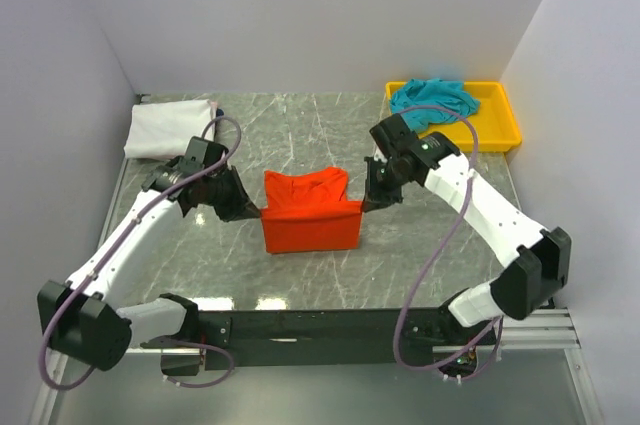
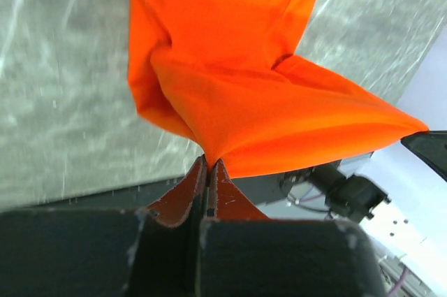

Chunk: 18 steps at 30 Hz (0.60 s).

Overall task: Fold and stack the t-shirts
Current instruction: Fold the tshirt

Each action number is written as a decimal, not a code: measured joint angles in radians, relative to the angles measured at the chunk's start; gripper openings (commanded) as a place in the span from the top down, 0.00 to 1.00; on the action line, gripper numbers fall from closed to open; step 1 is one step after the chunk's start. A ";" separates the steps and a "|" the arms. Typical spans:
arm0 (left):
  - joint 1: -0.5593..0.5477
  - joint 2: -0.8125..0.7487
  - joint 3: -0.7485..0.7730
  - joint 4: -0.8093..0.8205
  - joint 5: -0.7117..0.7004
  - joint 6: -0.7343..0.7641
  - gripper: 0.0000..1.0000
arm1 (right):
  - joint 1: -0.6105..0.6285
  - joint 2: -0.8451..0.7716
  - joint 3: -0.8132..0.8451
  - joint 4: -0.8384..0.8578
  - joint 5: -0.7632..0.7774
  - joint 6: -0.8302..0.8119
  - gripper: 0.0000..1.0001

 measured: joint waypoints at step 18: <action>0.105 0.478 0.214 0.190 0.026 0.142 1.00 | -0.119 0.496 0.338 0.072 0.061 -0.171 1.00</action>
